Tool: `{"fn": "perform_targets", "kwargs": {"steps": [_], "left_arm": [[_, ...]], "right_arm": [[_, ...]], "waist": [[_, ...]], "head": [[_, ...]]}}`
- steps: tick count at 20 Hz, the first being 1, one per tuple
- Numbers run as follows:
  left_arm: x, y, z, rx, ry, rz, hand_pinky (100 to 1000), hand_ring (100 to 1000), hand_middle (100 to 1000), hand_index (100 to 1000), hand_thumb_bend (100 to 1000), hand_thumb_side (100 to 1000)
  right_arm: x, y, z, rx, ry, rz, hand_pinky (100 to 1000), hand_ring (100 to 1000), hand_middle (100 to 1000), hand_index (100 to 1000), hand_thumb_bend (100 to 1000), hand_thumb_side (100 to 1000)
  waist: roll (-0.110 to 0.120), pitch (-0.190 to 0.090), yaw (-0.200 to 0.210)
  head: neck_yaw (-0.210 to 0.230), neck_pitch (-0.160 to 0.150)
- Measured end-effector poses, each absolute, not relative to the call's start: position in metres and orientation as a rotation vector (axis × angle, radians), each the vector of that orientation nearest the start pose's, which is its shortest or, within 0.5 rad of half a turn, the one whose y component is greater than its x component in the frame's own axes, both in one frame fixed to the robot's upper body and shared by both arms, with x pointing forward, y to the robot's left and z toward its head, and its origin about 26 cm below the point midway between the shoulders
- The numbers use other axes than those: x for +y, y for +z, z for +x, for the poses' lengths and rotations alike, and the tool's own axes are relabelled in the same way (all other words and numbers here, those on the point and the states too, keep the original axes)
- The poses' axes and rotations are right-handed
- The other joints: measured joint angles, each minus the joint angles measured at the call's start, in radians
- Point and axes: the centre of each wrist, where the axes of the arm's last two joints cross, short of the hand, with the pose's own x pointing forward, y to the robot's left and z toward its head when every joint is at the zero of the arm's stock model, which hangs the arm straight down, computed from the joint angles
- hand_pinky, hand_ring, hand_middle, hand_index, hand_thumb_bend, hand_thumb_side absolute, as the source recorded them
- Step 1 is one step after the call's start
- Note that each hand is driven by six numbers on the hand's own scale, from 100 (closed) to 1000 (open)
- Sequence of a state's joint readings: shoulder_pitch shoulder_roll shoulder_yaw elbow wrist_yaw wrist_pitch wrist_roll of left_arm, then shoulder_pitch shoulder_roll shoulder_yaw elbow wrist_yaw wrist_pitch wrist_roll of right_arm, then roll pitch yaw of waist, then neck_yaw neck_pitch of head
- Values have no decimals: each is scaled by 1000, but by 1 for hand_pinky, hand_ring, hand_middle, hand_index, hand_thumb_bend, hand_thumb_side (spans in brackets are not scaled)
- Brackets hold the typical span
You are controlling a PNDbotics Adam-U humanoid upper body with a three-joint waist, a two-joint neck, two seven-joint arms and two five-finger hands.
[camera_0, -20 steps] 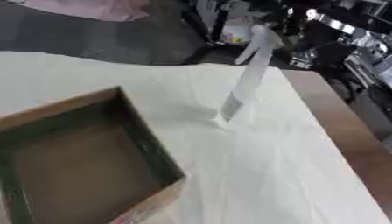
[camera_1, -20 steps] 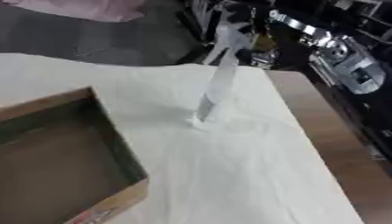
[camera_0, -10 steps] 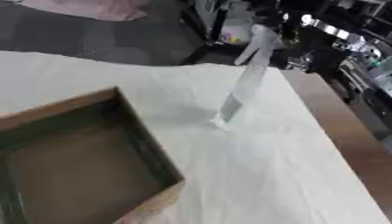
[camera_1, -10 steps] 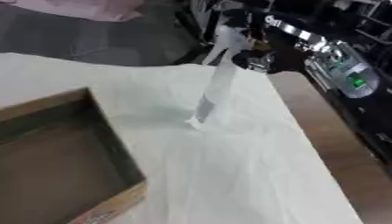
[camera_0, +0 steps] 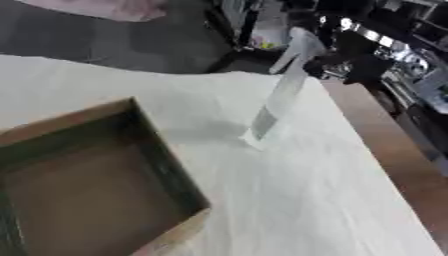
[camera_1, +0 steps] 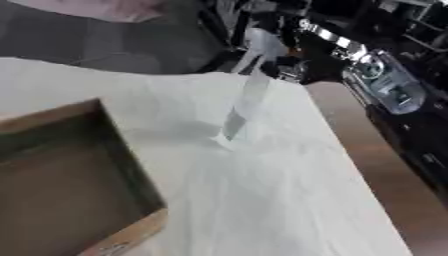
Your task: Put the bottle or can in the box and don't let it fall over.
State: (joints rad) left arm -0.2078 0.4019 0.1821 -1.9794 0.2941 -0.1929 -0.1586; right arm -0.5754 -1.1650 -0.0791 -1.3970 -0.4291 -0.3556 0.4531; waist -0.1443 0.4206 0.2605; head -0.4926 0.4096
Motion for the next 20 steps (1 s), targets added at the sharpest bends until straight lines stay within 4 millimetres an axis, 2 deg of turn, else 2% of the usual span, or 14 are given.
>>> {"fn": "perform_targets", "kwargs": {"steps": [15, 20], "left_arm": [[325, 195, 288, -2384, -333, -1, 653, 435, 669, 815, 101, 776], [325, 195, 288, -2384, -333, -1, 653, 433, 669, 815, 102, 777]], "right_arm": [[-468, 353, 327, -2107, 1038, -465, 868, 914, 989, 837, 407, 256], [-467, 351, 328, -2102, 1035, -455, 850, 883, 978, 829, 403, 213]], "waist": [[-7, 8, 8], [-9, 11, 11]], "head": [[-6, -8], [-11, -8]]}}
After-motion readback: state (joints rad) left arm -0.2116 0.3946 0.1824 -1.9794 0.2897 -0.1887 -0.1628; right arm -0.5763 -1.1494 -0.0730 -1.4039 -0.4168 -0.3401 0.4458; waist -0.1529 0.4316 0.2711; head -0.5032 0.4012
